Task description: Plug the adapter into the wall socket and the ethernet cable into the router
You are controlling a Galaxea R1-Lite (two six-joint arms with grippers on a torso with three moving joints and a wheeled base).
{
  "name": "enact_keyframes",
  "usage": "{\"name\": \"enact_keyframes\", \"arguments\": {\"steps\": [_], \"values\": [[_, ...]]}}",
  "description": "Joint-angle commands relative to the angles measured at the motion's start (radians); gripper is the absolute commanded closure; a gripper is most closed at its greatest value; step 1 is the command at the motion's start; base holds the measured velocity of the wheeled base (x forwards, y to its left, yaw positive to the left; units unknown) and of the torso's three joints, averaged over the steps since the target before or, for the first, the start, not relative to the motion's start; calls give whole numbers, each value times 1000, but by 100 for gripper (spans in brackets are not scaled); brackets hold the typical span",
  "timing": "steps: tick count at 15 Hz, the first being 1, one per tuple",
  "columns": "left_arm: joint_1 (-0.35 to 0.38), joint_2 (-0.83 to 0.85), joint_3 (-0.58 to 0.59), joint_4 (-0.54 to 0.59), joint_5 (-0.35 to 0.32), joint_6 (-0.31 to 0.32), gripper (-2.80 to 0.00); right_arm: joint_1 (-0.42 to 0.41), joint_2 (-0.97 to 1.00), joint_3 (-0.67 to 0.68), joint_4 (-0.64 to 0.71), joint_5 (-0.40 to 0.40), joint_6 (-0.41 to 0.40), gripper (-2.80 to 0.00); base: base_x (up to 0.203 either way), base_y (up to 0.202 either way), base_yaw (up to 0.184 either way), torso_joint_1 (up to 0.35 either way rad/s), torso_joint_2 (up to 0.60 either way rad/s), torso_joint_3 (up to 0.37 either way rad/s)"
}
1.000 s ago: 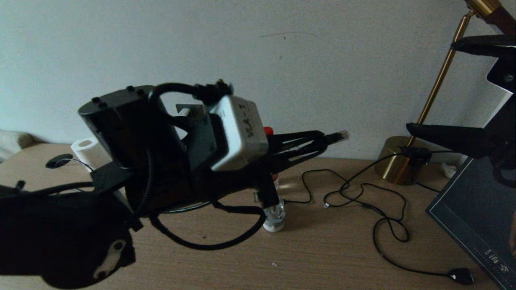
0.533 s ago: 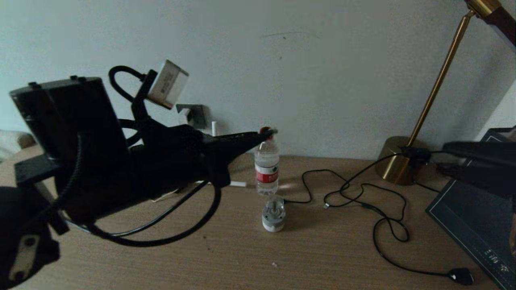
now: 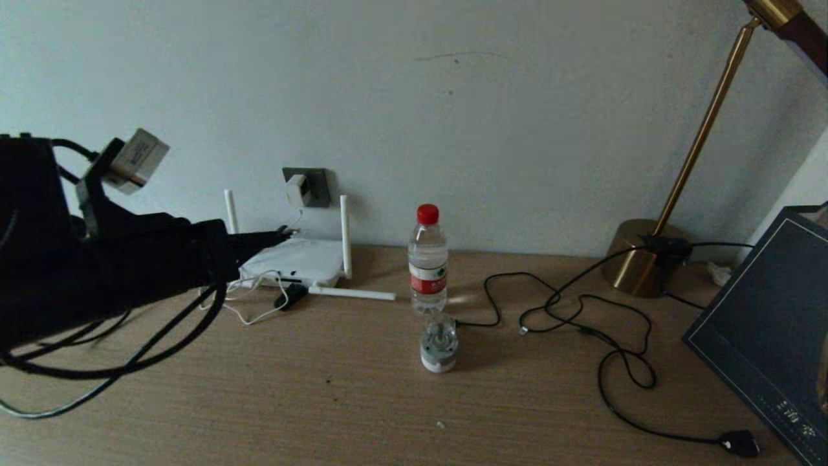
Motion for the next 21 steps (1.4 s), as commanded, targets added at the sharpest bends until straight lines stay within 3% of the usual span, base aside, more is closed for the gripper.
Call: {"name": "enact_keyframes", "arguments": {"steps": [1,4,6,11,14,17,18,21], "values": [[70,41,1,-5,38,-2,0,-84,-90,30,23,-66,-3,0,0,0,0,0,0,0],[156,113,10,-57,67,8,0,-147,-283,64,59,-36,-102,0,0,0,0,0,0,0],[197,193,18,-114,68,22,0,-154,-429,83,88,38,-149,0,0,0,0,0,0,0],[250,438,79,-422,74,95,0,-192,-682,221,136,229,-258,0,0,0,0,0,0,0],[261,543,97,-567,97,122,0,-196,-739,274,135,248,-271,0,0,0,0,0,0,0],[278,582,107,-596,99,121,0,-196,-739,390,110,259,-285,0,0,0,0,0,0,0],[287,594,110,-606,97,120,0,-196,-739,411,95,318,-282,0,0,0,0,0,0,0],[316,640,121,-687,95,124,0,-196,-739,420,89,343,-277,0,0,0,0,0,0,0]]}}
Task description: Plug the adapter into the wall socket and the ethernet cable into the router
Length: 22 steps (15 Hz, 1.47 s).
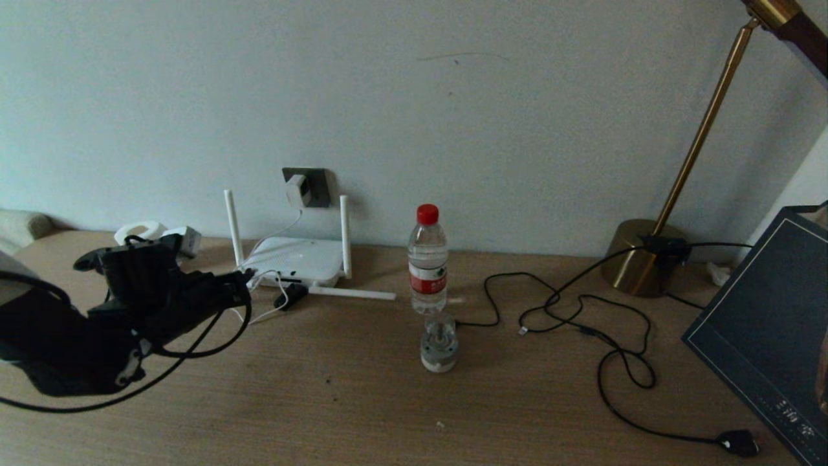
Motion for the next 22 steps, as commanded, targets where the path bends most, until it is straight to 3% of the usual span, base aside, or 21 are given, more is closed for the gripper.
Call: {"name": "enact_keyframes", "arguments": {"steps": [1,4,22], "values": [[18,40,9,-32,-2,20,0,0,1,4,2,0,19,0,0,0,0,0,0,0],[25,23,38,-45,-9,108,0,0,1,5,0,-1,34,0,0,0,0,0,0,0],[18,-5,123,-117,-48,156,0,-1,1,5,0,-1,34,0,0,0,0,0,0,0]]}}
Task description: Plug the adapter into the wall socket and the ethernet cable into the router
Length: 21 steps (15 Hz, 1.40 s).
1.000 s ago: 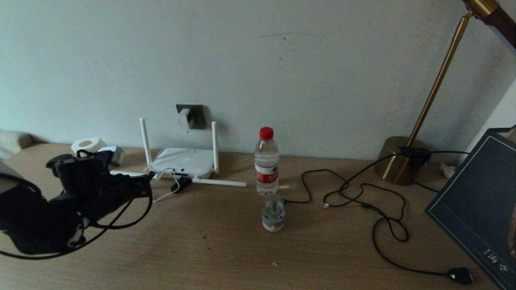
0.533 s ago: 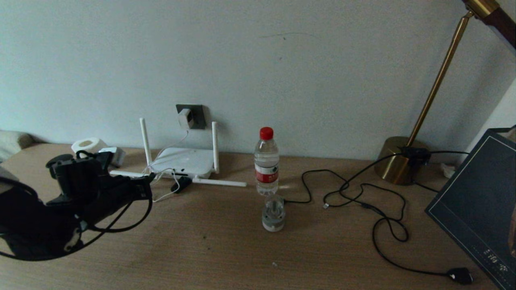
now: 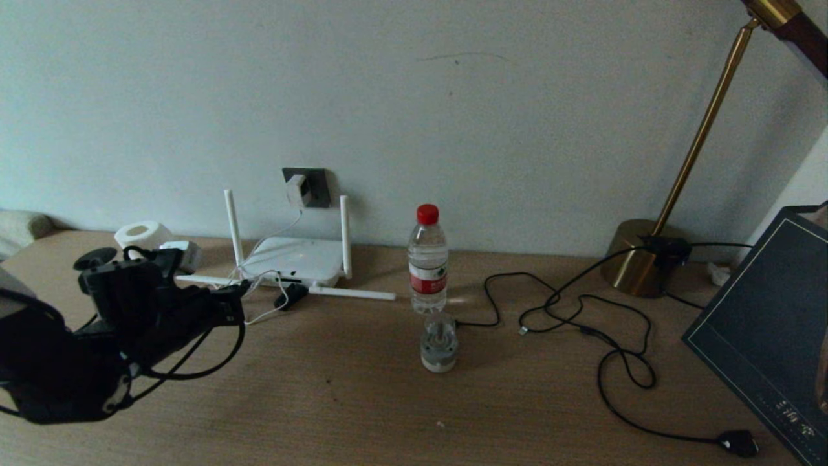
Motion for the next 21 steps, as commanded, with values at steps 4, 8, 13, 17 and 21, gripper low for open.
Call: {"name": "enact_keyframes", "arguments": {"steps": [4,8,13,17,21], "values": [[2,46,-27,-6,-16,0,0,0,2,0,1,0,0,0,0,0,0,0,0,0],[2,109,-89,-6,-20,0,0,0,2,0,1,0,0,0,0,0,0,0,0,0],[-8,174,-174,-6,-20,0,0,0,2,0,1,0,0,0,0,0,0,0,0,0],[-24,195,-199,-5,-18,2,0,0,2,0,1,0,0,0,0,0,0,0,0,0],[-36,206,-212,-5,-15,3,0,0,2,0,1,0,0,0,0,0,0,0,0,0]]}}
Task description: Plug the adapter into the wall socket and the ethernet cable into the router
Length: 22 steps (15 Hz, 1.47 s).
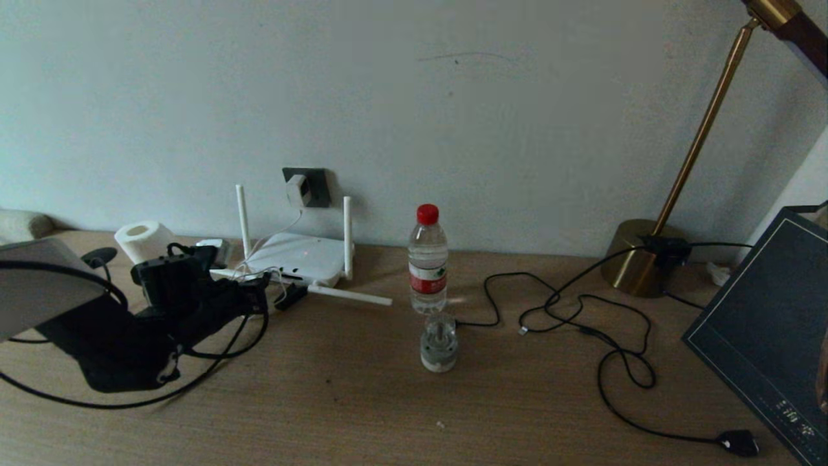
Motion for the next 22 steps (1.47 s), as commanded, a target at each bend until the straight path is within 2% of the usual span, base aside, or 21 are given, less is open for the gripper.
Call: {"name": "enact_keyframes", "arguments": {"steps": [1,5,22], "values": [[-8,2,4,-6,0,0,0,0,2,0,1,0,0,0,0,0,0,0,0,0],[-37,-30,33,-8,6,2,0,2,1,0,1,0,0,0,0,0,0,0,0,0],[-37,-88,120,-41,4,0,0,0,2,0,1,0,0,0,0,0,0,0,0,0]]}}
